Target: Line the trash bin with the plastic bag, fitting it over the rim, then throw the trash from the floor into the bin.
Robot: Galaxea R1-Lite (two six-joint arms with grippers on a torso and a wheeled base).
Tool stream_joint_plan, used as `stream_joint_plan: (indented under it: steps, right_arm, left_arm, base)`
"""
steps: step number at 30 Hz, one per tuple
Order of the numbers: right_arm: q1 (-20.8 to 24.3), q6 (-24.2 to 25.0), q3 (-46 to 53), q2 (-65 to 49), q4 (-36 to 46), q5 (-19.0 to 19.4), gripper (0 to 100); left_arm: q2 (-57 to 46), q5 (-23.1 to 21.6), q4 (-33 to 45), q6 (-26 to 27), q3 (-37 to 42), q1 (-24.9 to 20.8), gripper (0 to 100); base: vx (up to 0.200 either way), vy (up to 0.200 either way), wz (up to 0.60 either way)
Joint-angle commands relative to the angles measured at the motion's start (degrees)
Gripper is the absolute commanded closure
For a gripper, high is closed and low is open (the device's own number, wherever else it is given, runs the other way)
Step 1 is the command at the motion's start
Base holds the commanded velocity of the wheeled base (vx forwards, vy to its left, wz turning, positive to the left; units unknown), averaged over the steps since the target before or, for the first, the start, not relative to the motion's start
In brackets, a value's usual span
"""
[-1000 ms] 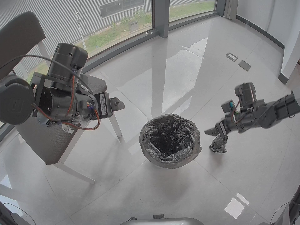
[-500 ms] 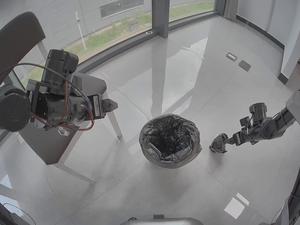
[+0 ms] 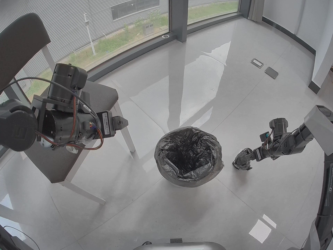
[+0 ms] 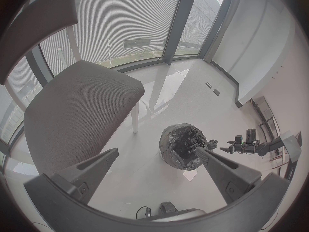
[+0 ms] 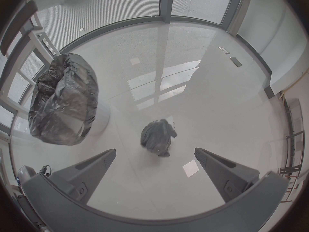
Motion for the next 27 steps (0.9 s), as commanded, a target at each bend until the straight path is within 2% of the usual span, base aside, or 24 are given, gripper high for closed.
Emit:
stream_joint_plan:
  steps: [1,16,25,26,27]
  right_arm:
    - [-0.41,-0.52,-10.98,11.76,0.07,0.10,0]
    - [-0.32,0.27,-29.96,22.84,5.96,0.19,0]
    - [-0.23,0.36,-34.00,25.56,7.81,0.10,0]
    - [-0.15,0.27,-34.27,25.74,7.81,0.10,100]
    - [-0.06,0.36,-34.36,25.82,7.81,0.10,100]
  left_arm:
    - [-0.82,0.06,-0.84,0.17,1.38,0.61,0]
    - [-2.13,-0.12,-0.66,0.61,-0.20,0.61,0]
    - [-1.61,-0.21,-0.84,1.14,-0.47,0.52,0]
    - [-1.61,-0.21,-0.84,1.14,-0.47,0.61,0]
    - [-1.61,-0.21,-0.84,1.14,-0.47,0.52,0]
  base:
    - [0.000,0.000,0.00]
    - [0.000,0.000,0.00]
    - [0.000,0.000,0.00]
    - [0.000,0.000,0.00]
    - [0.000,0.000,0.00]
